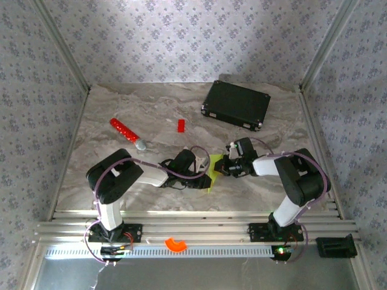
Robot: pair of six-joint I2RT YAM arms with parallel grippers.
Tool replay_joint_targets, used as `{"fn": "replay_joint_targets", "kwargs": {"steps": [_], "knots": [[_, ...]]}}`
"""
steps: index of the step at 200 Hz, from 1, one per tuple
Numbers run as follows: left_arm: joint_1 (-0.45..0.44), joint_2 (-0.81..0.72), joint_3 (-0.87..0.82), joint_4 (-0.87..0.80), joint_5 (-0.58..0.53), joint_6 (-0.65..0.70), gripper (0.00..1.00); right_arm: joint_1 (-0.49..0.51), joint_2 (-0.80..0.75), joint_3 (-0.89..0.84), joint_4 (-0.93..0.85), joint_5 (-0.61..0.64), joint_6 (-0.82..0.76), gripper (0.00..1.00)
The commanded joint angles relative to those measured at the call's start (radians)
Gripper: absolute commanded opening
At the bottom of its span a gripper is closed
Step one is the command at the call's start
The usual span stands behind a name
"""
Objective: Fold a paper plane with a square sheet of paper (pick it up from the middle)
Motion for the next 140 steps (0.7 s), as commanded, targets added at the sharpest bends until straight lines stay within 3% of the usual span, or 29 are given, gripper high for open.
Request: {"fn": "replay_joint_targets", "kwargs": {"steps": [1,85,108,140], "knots": [[-0.015,-0.025,-0.010,-0.166,-0.017,0.046,0.15,0.010,0.057,-0.010,-0.147,0.118,-0.045,0.03],[-0.038,-0.061,-0.013,-0.192,0.000,0.076,0.07,0.010,0.065,0.009,-0.176,0.116,-0.055,0.02],[-0.038,-0.080,-0.014,-0.208,-0.009,0.083,0.18,0.010,0.066,0.010,-0.179,0.120,-0.055,0.02],[-0.032,-0.189,-0.049,-0.214,-0.107,0.069,0.30,0.010,0.062,0.013,-0.189,0.119,-0.057,0.02]]}}
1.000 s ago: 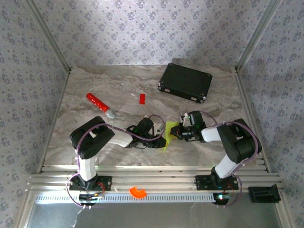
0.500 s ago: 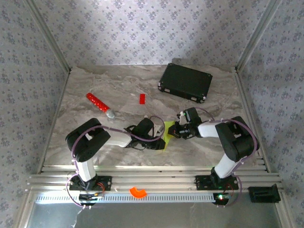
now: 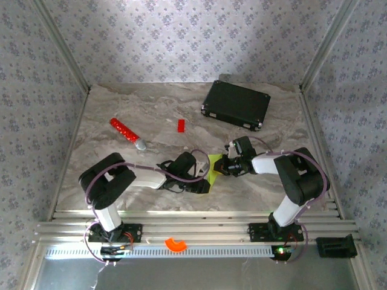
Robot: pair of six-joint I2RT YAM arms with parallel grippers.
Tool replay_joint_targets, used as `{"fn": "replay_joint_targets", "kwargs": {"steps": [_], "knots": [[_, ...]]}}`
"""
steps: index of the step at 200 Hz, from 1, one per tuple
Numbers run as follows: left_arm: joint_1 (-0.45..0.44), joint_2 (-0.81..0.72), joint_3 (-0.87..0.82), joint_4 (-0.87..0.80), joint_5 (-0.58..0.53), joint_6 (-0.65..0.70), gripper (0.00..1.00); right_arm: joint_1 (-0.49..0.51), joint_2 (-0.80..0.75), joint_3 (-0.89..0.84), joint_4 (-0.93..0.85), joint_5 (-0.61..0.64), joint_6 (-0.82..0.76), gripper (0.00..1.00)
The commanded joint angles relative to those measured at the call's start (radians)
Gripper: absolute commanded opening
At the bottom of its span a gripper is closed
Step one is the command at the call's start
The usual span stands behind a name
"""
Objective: Fold a paper plane with a square sheet of paper (pick it up from the middle)
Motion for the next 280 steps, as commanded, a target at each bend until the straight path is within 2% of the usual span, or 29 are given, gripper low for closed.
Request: {"fn": "replay_joint_targets", "kwargs": {"steps": [1,19,37,52,85,118,172,228,280], "knots": [[0.002,-0.099,-0.031,-0.059,-0.068,0.003,0.30,0.007,0.054,-0.019,-0.131,0.114,-0.028,0.02],[0.011,-0.166,-0.031,-0.084,-0.143,-0.018,0.31,0.006,0.050,-0.019,-0.137,0.116,-0.028,0.02],[0.025,-0.195,-0.017,-0.069,-0.166,-0.049,0.21,0.006,0.045,-0.018,-0.141,0.114,-0.027,0.02],[0.034,-0.176,0.021,-0.055,-0.134,-0.070,0.12,0.004,0.042,-0.017,-0.143,0.115,-0.024,0.02],[0.036,-0.051,0.123,0.003,-0.016,-0.113,0.02,0.006,0.044,-0.017,-0.143,0.115,-0.022,0.02],[0.036,0.047,0.176,0.041,0.032,-0.143,0.01,0.006,0.043,-0.022,-0.142,0.113,-0.018,0.02],[0.039,0.142,0.231,0.022,0.024,-0.156,0.01,0.007,0.042,-0.024,-0.141,0.110,-0.019,0.02],[0.039,0.191,0.209,-0.015,0.034,-0.152,0.01,0.007,0.047,-0.025,-0.139,0.110,-0.018,0.02],[0.025,0.174,0.163,-0.061,0.038,-0.127,0.01,0.005,0.052,-0.026,-0.141,0.112,-0.021,0.01]]}}
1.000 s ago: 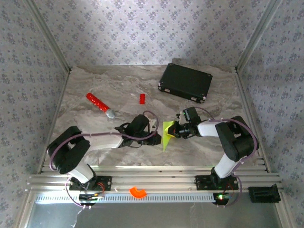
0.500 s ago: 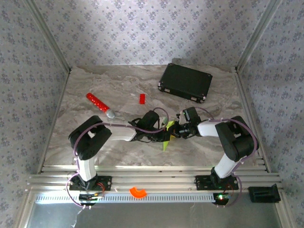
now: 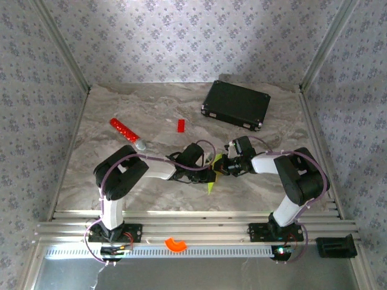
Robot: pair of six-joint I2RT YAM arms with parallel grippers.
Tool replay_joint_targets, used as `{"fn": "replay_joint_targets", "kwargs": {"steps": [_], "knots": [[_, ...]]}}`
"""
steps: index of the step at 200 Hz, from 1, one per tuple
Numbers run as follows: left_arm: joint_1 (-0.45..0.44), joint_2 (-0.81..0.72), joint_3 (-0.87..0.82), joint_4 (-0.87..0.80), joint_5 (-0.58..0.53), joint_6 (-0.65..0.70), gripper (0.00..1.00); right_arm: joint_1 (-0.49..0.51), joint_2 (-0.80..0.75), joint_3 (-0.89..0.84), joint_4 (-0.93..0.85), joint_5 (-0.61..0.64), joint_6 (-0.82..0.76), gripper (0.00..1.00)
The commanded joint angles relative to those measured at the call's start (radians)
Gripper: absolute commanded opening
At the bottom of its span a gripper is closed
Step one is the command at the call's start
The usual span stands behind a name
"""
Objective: Fold a paper plane with a square sheet of paper (pick it up from the middle)
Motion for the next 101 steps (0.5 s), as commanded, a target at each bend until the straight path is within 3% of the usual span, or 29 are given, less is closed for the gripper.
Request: {"fn": "replay_joint_targets", "kwargs": {"steps": [1,101], "knots": [[-0.008,-0.005,-0.032,-0.073,0.025,0.017,0.01,0.003,0.052,-0.034,-0.125,0.109,-0.020,0.01],[-0.079,-0.077,-0.080,-0.301,-0.096,0.111,0.03,0.003,0.059,-0.034,-0.126,0.114,-0.020,0.01]]}}
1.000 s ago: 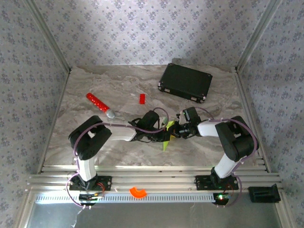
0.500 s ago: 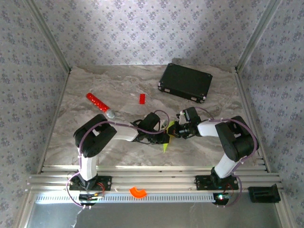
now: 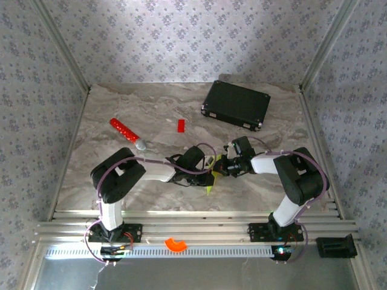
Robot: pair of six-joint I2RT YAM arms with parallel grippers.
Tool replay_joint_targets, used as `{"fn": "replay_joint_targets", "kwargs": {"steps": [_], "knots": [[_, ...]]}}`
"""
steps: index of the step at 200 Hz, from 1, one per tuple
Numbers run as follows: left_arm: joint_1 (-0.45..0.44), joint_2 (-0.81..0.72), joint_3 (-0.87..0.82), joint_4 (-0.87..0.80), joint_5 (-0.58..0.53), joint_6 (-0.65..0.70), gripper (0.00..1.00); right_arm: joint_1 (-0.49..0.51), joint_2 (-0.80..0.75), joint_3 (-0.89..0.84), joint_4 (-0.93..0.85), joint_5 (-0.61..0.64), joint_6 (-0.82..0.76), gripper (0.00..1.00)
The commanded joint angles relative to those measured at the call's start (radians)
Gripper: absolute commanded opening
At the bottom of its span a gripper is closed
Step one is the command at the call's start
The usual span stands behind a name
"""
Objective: Fold a paper plane with a square sheet of paper (pick it up from the middle)
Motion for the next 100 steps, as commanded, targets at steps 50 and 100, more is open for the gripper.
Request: {"fn": "replay_joint_targets", "kwargs": {"steps": [50,100], "knots": [[-0.062,-0.085,-0.135,-0.189,0.020,0.063,0.04,-0.001,0.056,-0.034,-0.124,0.124,-0.020,0.01],[-0.054,-0.220,-0.204,-0.122,-0.024,0.022,0.02,0.002,0.055,-0.039,-0.116,0.122,-0.011,0.01]]}}
